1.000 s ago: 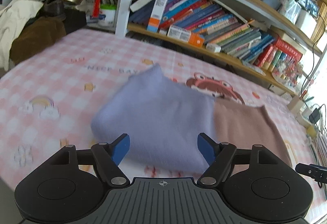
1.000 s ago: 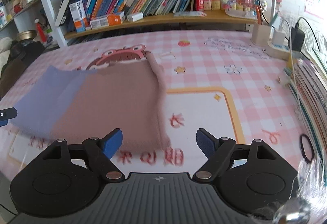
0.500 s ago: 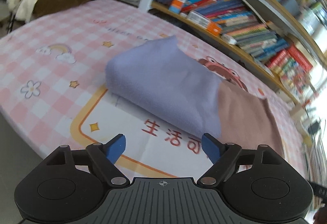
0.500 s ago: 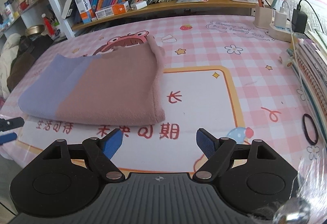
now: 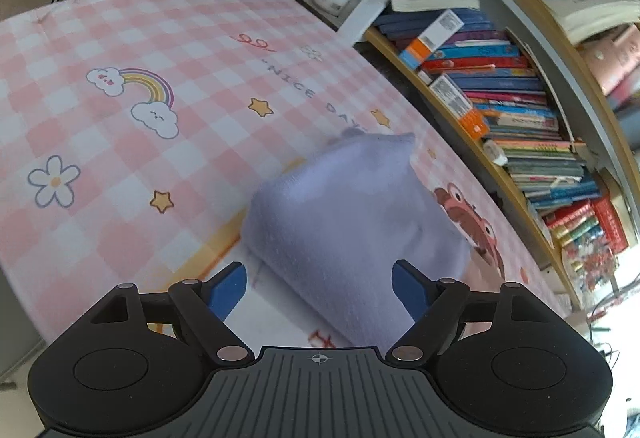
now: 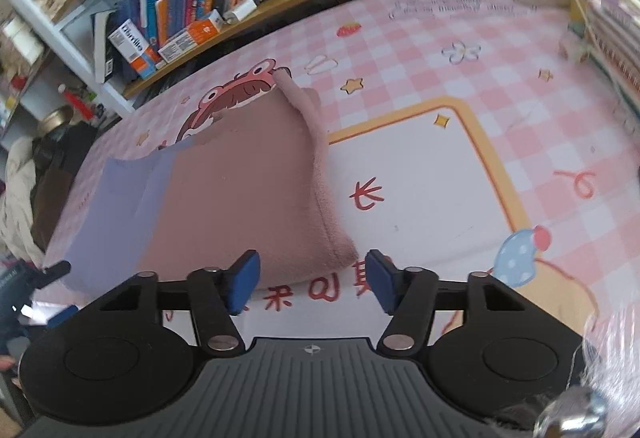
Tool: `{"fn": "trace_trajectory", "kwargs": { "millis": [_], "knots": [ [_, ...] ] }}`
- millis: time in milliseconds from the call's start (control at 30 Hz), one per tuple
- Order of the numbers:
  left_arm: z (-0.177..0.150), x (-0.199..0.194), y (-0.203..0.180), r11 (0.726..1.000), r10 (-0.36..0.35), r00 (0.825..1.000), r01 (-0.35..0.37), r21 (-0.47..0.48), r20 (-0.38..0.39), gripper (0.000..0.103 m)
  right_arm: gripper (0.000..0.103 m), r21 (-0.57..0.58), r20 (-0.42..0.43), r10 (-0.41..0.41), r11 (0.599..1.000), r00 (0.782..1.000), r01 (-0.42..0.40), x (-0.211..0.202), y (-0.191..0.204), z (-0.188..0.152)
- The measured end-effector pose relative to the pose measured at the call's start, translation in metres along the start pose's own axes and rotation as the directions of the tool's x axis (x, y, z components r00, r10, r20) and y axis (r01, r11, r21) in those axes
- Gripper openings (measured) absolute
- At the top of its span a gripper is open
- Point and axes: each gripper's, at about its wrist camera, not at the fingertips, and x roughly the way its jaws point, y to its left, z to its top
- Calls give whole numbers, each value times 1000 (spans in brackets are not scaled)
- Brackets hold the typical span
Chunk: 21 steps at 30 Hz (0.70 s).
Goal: Fold clothes
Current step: 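Grasp the lavender end with the left gripper while the right gripper grasps the pink end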
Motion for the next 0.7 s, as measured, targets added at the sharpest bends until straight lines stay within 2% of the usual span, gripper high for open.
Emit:
{"fn": "trace_trajectory", "kwargs": {
  "millis": [133, 267, 333, 400, 433, 467, 533, 567, 700],
  "knots": [
    [8, 15, 10, 995, -36, 999, 33, -99, -25, 80, 46, 64, -14, -19, 998, 1000, 19, 8, -3, 3],
    [14, 26, 16, 979, -61, 997, 51, -197, -43, 75, 41, 101, -17, -47, 994, 999, 49, 13, -7, 6],
    [16, 29, 18, 971, -68, 997, 56, -231, -43, 75, 38, 115, -23, -51, 992, 998, 53, 16, -8, 8],
    [19, 31, 20, 965, -68, 997, 55, -258, -42, 70, 32, 125, -32, -53, 990, 998, 56, 19, -8, 9],
    [20, 33, 21, 963, -63, 997, 50, -266, -42, 57, 31, 124, -39, -55, 990, 998, 59, 21, -7, 10],
    [21, 35, 22, 962, -51, 998, 38, -272, -42, 39, 29, 123, -45, -57, 990, 997, 62, 23, -7, 11],
    [23, 39, 28, 957, -49, 998, 34, -288, -43, 26, 26, 112, -58, -62, 991, 996, 68, 27, -4, 12],
    [24, 41, 31, 954, -49, 998, 34, -299, -44, 20, 25, 104, -63, -64, 992, 996, 70, 29, -2, 12],
    [32, 40, 35, 957, -45, 999, 36, -290, -24, 13, 23, 71, -74, -62, 995, 995, 67, 39, 10, 14]
  ]
}}
